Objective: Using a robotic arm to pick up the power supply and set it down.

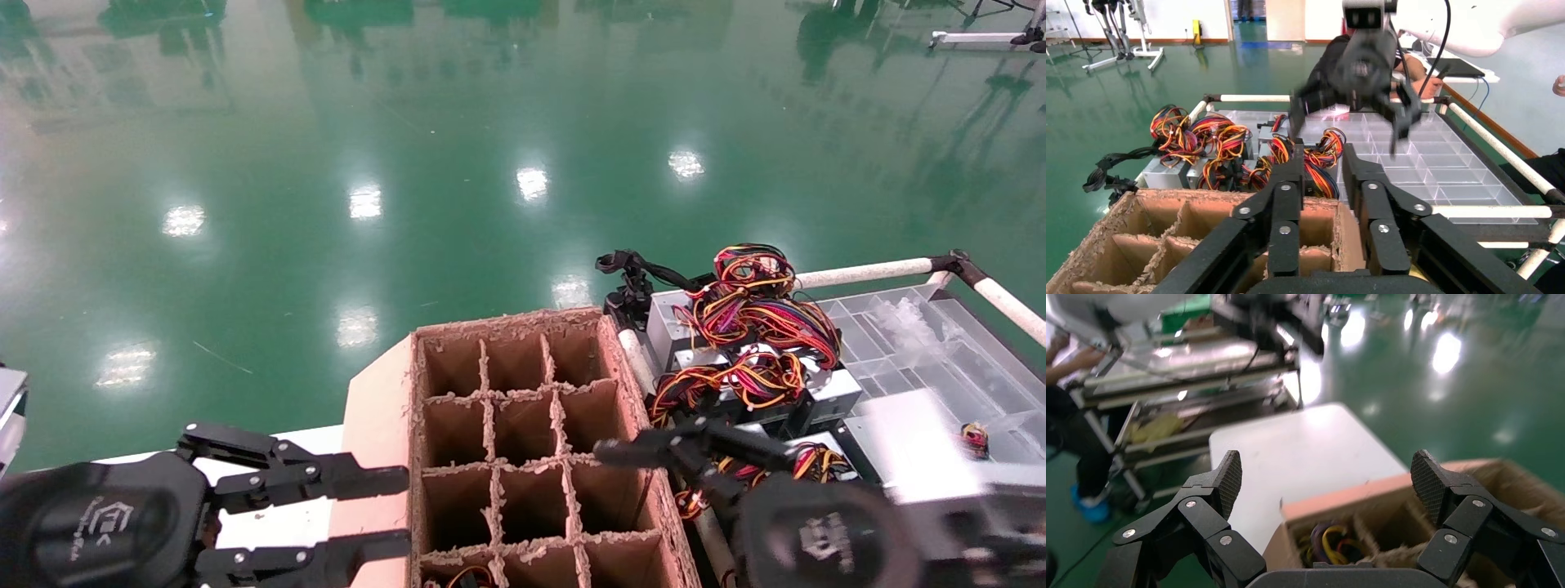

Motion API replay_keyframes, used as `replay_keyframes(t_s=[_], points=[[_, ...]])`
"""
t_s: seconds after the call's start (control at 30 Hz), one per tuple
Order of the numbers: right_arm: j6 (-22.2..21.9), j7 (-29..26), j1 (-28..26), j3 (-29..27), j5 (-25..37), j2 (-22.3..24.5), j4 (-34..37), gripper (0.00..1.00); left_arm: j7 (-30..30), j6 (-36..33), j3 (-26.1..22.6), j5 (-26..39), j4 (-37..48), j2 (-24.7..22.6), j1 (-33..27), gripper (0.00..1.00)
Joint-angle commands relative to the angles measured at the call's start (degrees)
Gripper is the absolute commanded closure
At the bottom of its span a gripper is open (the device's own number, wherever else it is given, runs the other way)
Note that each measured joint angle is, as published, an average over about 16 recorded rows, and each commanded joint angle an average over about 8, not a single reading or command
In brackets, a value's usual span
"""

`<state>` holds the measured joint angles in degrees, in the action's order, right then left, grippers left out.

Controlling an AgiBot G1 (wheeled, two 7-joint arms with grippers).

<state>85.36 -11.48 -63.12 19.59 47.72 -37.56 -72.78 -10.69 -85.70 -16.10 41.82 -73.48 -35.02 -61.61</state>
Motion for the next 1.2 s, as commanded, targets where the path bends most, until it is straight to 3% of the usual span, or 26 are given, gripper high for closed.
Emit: replay_keyframes(t_s=[0.03, 0.4, 0.47, 0.53, 0.7, 0.73, 0.8, 0.93, 1.0, 1.2], points=[[-0.1, -0.21, -0.39, 1.06, 1.79, -0.62, 0.03, 0.0, 0.01, 0.0, -0.01, 0.0, 0.01, 0.0, -0.01, 1.0], [-0.01, -1.38, -6.85, 9.52, 13.97, -11.05, 6.13, 0.0, 0.03, 0.01, -0.06, -0.03, 0.02, 0.02, -0.02, 1.0], [-0.09, -1.13, -7.85, 10.9, 16.02, -13.08, 7.79, 0.04, 0.04, 0.01, -0.07, -0.04, 0.02, 0.02, -0.03, 1.0], [-0.15, -0.73, -8.74, 12.09, 17.76, -14.96, 9.52, 0.2, 0.04, 0.02, -0.08, -0.05, 0.02, 0.02, -0.03, 1.0], [-0.46, 0.66, -10.99, 14.38, 21.45, -18.85, 13.84, 0.8, 0.05, 0.02, -0.1, -0.06, 0.02, 0.03, -0.03, 0.97], [-0.52, 0.96, -11.44, 14.73, 22.11, -19.42, 14.6, 0.89, 0.05, 0.03, -0.1, -0.06, 0.02, 0.03, -0.03, 0.92], [-0.52, 1.53, -12.41, 15.48, 23.45, -20.53, 16.06, 0.99, 0.06, 0.03, -0.11, -0.07, 0.02, 0.04, -0.04, 0.71], [-0.04, 2.44, -14.11, 16.82, 25.59, -22.33, 18.63, 1.0, 0.07, 0.04, -0.13, -0.08, 0.02, 0.04, -0.04, 0.21], [0.26, 2.84, -14.79, 17.35, 26.35, -23.03, 19.82, 1.0, 0.07, 0.04, -0.14, -0.09, 0.02, 0.05, -0.04, 0.04], [0.54, 4.07, -16.01, 18.16, 27.68, -24.28, 22.74, 1.0, 0.08, 0.05, -0.16, -0.1, 0.02, 0.06, -0.05, 0.0]])
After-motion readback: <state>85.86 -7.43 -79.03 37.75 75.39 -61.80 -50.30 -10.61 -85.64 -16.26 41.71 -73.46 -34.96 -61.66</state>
